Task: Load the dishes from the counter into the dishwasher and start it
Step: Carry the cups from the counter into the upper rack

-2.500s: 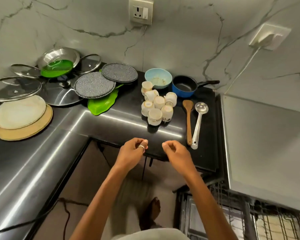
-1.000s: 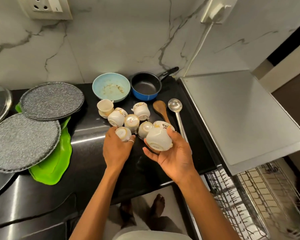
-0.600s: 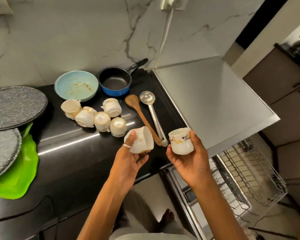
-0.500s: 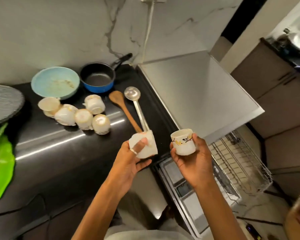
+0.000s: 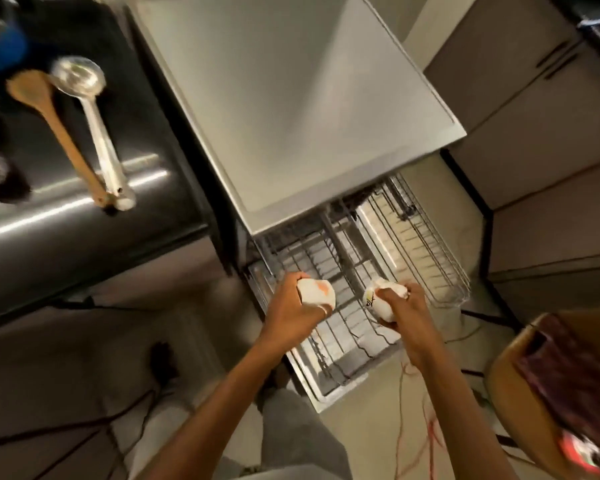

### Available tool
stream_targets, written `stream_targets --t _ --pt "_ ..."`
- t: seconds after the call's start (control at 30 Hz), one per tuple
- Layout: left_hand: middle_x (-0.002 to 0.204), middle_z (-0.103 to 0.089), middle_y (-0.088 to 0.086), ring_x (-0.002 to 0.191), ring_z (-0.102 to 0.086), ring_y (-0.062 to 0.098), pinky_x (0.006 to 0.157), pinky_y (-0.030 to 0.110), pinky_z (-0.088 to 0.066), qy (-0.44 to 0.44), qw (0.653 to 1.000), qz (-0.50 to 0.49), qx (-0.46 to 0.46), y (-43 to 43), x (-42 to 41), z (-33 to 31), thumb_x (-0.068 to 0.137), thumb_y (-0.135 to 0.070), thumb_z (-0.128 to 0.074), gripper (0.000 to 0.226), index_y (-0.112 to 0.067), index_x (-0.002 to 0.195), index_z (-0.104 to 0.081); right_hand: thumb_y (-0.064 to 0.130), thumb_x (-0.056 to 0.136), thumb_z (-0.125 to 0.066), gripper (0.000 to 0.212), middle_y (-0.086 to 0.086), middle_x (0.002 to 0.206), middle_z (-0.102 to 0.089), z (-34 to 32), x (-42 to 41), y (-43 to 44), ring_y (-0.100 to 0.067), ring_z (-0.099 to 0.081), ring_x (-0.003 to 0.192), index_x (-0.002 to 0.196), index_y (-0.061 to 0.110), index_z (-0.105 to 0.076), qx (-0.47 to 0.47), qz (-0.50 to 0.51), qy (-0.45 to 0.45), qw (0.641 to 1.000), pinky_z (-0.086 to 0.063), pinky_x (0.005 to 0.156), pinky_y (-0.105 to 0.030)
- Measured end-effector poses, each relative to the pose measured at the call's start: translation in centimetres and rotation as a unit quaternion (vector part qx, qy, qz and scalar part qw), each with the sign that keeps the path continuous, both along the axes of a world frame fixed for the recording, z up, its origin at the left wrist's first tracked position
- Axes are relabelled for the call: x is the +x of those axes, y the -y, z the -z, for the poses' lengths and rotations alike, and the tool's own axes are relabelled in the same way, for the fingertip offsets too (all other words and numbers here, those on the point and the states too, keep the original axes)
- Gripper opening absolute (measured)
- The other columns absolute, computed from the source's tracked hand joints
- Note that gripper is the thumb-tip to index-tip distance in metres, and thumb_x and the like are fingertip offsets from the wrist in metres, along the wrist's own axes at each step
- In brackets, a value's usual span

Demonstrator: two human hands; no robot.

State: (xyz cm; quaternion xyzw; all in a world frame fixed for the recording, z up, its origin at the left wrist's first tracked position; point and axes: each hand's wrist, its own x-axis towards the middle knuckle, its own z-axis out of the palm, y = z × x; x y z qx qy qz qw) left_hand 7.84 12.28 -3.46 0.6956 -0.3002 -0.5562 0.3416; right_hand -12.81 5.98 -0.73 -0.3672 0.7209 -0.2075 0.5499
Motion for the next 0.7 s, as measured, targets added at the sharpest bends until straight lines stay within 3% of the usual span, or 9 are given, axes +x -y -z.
stream_targets --t 0.1,0.23,0.4,0.53,0.7 --pt "0.124 -0.052 -0.001 0.104 -0.058 0.019 0.081 0.035 -0.058 0.042 0.996 0.067 0.037 0.5 -4.4 3.4 0.07 -0.025 -0.083 0.065 -0.032 0.124 -0.048 0.024 0.09 -0.072 0.045 -0.007 0.119 -0.056 2.9 -4.1 0.3 -0.026 -0.062 0.104 0.124 0.023 -0.042 -0.002 -0.02 -0.062 0.998 -0.06 0.079 -0.042" --pt "0.133 -0.043 0.001 0.106 -0.059 0.023 0.082 0.032 -0.055 0.085 0.983 0.141 0.077 0.2 -8.4 7.9 0.077 -0.026 -0.08 0.069 -0.026 0.135 -0.043 0.026 0.078 -0.081 0.059 -0.013 0.117 -0.059 7.2 -7.1 0.3 -0.028 -0.064 0.099 0.12 0.022 -0.041 -0.021 -0.099 -0.136 0.986 -0.059 0.081 -0.052" --pt "0.143 -0.039 0.007 0.119 -0.056 0.029 0.092 0.034 -0.055 0.144 0.968 0.188 0.078 0.5 -12.7 13.1 0.082 -0.026 -0.078 0.073 -0.022 0.142 -0.038 0.025 0.079 -0.082 0.064 -0.012 0.121 -0.048 13.0 -8.1 0.0 -0.022 -0.049 0.102 0.127 0.008 -0.044 -0.081 -0.256 -0.26 0.927 -0.042 0.079 -0.031" --pt "0.144 -0.04 0.003 0.122 -0.053 0.027 0.095 0.037 -0.055 0.188 0.959 0.205 0.047 1.8 -15.9 15.9 0.081 -0.023 -0.079 0.07 -0.027 0.139 -0.04 0.033 0.08 -0.08 0.067 -0.014 0.127 -0.05 16.7 -8.6 0.8 -0.033 -0.052 0.111 0.132 0.012 -0.044 -0.072 -0.278 -0.317 0.904 -0.048 0.083 -0.038" --pt "0.149 -0.039 0.0 0.128 -0.048 0.025 0.095 0.035 -0.055 0.266 0.933 0.241 0.039 3.5 -18.0 18.9 0.081 -0.02 -0.08 0.075 -0.03 0.142 -0.037 0.033 0.081 -0.077 0.066 -0.01 0.129 -0.048 20.2 -9.8 1.9 -0.03 -0.051 0.114 0.134 0.017 -0.041 -0.03 -0.305 -0.346 0.887 -0.049 0.084 -0.037"
